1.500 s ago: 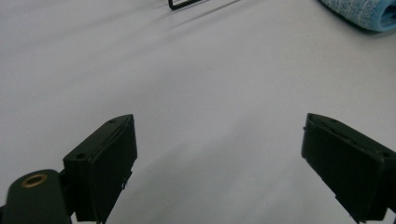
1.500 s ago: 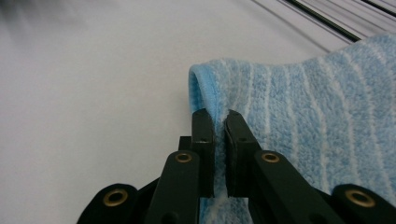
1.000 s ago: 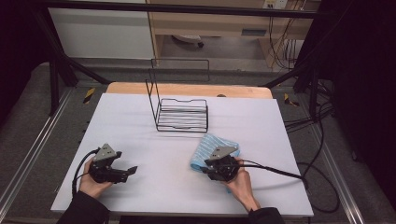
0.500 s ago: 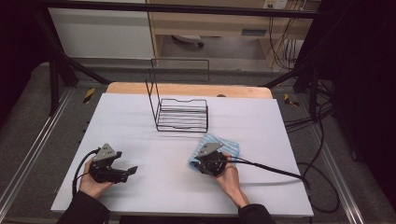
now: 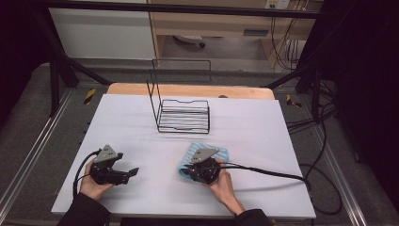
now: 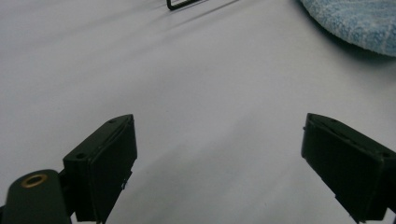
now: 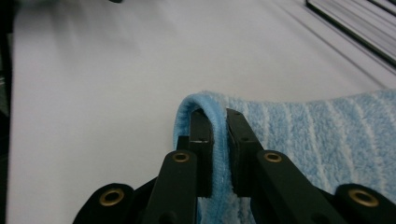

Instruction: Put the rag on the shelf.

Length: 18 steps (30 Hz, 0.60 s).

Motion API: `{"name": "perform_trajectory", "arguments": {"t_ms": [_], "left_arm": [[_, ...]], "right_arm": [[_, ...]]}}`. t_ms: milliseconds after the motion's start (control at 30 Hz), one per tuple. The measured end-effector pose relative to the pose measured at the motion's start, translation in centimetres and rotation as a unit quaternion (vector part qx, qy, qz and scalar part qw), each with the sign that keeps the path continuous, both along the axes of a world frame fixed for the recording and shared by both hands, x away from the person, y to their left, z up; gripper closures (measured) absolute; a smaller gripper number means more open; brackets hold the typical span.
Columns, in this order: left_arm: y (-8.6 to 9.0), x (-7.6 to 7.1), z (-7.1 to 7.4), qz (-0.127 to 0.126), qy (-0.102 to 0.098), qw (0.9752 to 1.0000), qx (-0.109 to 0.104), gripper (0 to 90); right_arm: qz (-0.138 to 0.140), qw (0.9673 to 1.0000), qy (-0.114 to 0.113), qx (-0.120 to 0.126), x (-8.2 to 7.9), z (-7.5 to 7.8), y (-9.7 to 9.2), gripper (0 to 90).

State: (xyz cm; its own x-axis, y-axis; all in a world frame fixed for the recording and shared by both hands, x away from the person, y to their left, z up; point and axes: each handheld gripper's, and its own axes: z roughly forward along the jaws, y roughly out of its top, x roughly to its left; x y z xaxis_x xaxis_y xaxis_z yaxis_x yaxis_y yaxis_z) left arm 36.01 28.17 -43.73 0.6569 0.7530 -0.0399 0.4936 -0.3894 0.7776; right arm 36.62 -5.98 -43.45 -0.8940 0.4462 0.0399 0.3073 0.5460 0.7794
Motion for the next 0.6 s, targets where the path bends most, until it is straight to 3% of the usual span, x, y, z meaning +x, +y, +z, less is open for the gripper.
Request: {"name": "perform_trajectory", "arguments": {"t_ms": [200,433,567,600], "left_arm": [[0.0,0.0,0.0,0.002,0.002,1.0000,0.000,10.5],[-0.1,0.0,0.1,0.002,0.003,1.0000,-0.001,10.5],[-0.2,-0.1,0.3,0.004,0.006,1.0000,-0.005,10.6],[-0.4,-0.3,0.5,0.005,0.007,0.9999,-0.008,10.6]], "right_arm": [[0.036,0.9991,0.015,0.016,-1.2,0.0,1.8,83.2],[0.062,0.9979,0.020,-0.002,-2.1,-1.0,3.3,82.4],[0.061,0.9978,0.028,0.000,-2.0,-1.4,3.4,73.4],[0.060,0.9978,0.029,0.007,-2.1,-1.0,3.3,61.0]]}}
